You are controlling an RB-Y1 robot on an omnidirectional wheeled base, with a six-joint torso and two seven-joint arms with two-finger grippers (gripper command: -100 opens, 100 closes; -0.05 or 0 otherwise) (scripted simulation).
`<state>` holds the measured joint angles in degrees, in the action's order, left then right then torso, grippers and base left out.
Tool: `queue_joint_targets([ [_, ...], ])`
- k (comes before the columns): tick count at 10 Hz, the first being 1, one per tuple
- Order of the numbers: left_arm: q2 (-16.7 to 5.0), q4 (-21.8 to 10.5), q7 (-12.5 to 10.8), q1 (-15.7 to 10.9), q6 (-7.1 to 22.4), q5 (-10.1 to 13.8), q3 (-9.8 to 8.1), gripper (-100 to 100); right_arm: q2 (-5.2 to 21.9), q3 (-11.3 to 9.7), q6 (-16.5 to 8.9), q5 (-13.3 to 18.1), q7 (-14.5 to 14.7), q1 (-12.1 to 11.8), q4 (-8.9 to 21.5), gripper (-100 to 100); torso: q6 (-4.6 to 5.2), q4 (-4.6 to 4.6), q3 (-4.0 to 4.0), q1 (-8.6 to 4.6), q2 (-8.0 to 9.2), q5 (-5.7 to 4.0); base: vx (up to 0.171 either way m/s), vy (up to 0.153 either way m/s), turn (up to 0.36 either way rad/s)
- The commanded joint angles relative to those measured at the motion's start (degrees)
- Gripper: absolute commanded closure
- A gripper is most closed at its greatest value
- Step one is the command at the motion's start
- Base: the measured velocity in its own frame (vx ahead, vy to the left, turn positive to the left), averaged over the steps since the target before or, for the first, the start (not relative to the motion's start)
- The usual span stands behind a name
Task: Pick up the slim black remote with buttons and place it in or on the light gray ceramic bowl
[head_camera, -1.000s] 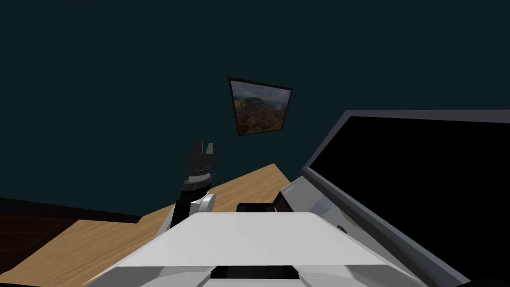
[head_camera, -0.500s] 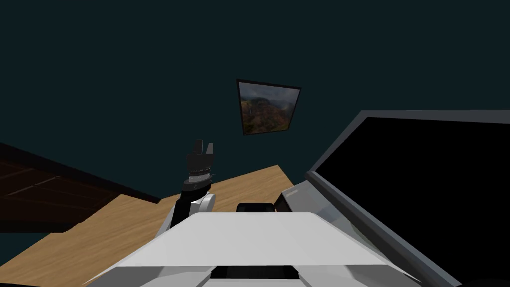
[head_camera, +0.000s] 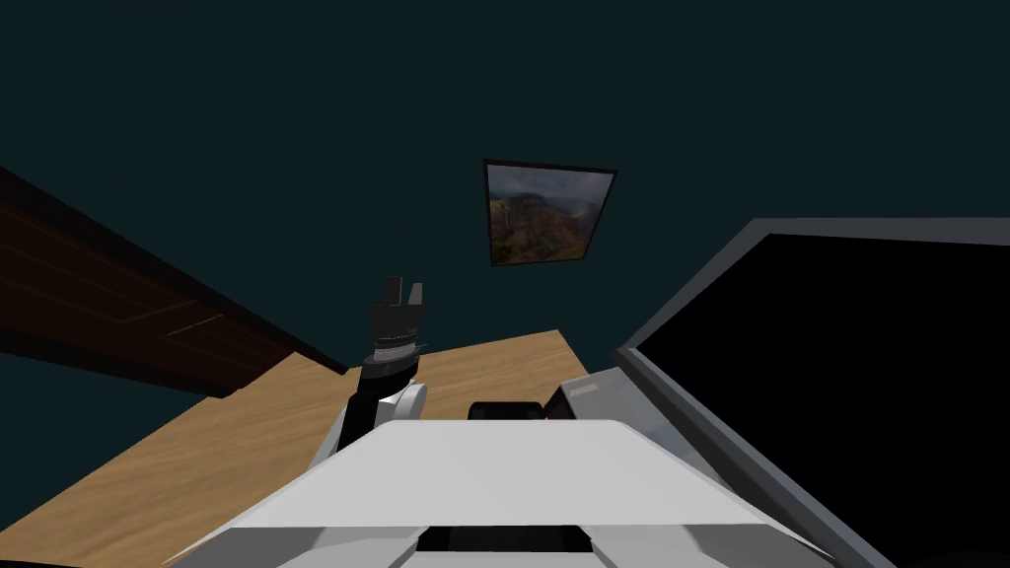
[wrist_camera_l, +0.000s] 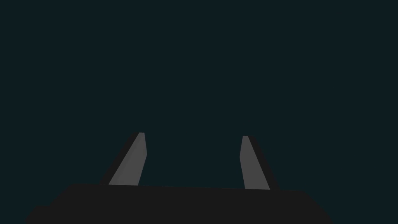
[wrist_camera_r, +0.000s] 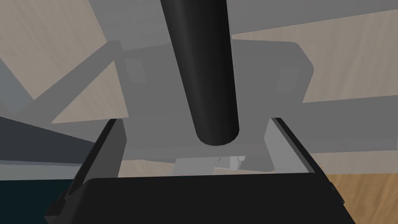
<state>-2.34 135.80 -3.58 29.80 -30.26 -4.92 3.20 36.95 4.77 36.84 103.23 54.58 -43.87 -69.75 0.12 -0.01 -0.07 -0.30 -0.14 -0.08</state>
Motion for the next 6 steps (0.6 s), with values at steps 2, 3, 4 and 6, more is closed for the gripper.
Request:
queue_joint_targets([
  [2,0.00,0.00,0.00,0.00,0.00,0.00,0.00,0,0.83,-0.84,0.27,3.29,0.53,1.00,2.08,-100,-0.03,0.00,-0.01,0.04,-0.01,0.01,-0.028,-0.035,0.152],
  [3,0.00,0.00,0.00,-0.01,0.00,0.00,0.00,0,1.08,-1.12,0.36,4.19,0.75,1.38,2.78,-100,-0.04,0.00,0.00,0.04,0.00,0.01,-0.031,-0.040,0.161],
  [4,0.00,0.00,0.00,0.00,0.00,0.00,0.00,0,1.31,-1.42,0.45,5.06,0.96,1.78,3.49,-100,-0.02,0.00,0.00,0.03,0.00,0.01,-0.026,-0.035,0.128],
  [6,0.00,0.00,0.00,0.00,0.00,0.00,0.00,0,1.22,-1.20,0.42,4.51,0.91,1.47,3.02,0,0.01,-0.01,-0.03,0.12,-0.06,0.02,-0.006,-0.009,0.012],
])
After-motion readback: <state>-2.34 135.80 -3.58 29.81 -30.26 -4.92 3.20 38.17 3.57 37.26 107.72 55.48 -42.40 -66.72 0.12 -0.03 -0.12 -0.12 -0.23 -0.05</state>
